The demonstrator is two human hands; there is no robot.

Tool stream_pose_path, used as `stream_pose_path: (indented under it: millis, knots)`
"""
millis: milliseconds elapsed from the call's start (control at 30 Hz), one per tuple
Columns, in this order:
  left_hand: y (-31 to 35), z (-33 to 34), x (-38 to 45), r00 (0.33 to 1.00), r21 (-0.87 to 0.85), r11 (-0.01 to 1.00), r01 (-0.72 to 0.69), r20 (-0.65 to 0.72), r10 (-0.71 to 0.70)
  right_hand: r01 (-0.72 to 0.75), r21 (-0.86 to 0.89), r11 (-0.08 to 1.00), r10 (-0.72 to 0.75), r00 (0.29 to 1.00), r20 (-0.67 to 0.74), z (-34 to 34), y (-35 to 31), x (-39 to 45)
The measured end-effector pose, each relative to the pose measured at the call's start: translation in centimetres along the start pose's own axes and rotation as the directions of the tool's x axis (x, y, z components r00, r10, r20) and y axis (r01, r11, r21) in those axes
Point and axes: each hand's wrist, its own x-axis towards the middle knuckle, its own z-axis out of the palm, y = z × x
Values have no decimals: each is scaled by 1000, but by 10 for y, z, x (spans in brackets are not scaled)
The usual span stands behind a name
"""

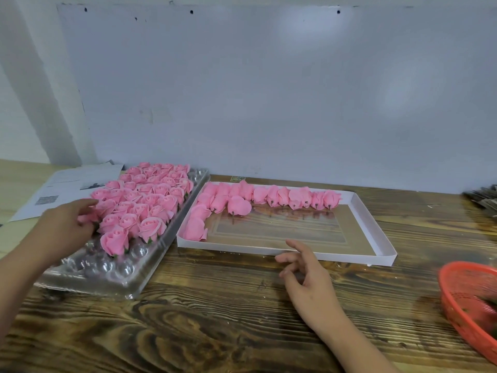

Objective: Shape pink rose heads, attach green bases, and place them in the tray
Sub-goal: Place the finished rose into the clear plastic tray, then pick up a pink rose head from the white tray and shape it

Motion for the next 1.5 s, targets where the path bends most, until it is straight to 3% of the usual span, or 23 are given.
stream_pose_path:
  millis: [133,200,300,467,533,733,867,1000,1100,1200,1267,1300,1367,1400,1500]
  knots:
    - [56,-8,-15,977,-49,987,-151,-156,142,-2,3,1000,2,1000,2,1,2,1]
    - [95,-5,-25,961,-127,962,-241,-166,219,-3,4,1000,3,1000,8,1,2,1]
    - [150,16,-30,962,-306,912,-274,-64,267,-11,7,1000,11,1000,10,1,3,1]
    - [200,88,-17,955,-468,879,-89,212,209,-31,17,999,30,999,23,0,3,2]
    - [206,119,-8,939,-467,884,-20,294,177,-34,25,999,33,999,33,0,2,2]
    - [222,166,8,935,-377,926,-11,325,144,-24,13,1000,24,998,51,0,4,3]
    - [229,169,20,934,-230,968,-102,312,172,-14,7,1000,14,999,43,-1,4,3]
    - [227,164,22,942,-100,959,-264,186,278,-11,2,1000,11,999,39,-1,2,3]
    - [233,172,17,937,-121,965,-233,237,256,-11,-2,1000,12,999,45,-1,1,4]
    - [239,172,16,903,-244,947,-211,322,284,-8,-3,1000,8,999,48,-1,0,4]
    - [237,172,12,791,-575,778,-253,340,509,-9,-9,1000,9,999,54,-1,-1,3]
    - [233,176,12,782,-675,681,-284,248,572,-11,-9,1000,12,998,55,-1,-1,3]
    - [228,187,15,908,-568,758,-321,42,416,-15,-10,1000,16,998,55,-1,-1,4]
    - [224,192,19,942,-488,824,-288,9,335,-15,-11,1000,16,998,55,0,-2,4]
    - [222,195,28,943,-408,900,-153,212,257,-11,-8,1000,12,999,51,1,-2,4]
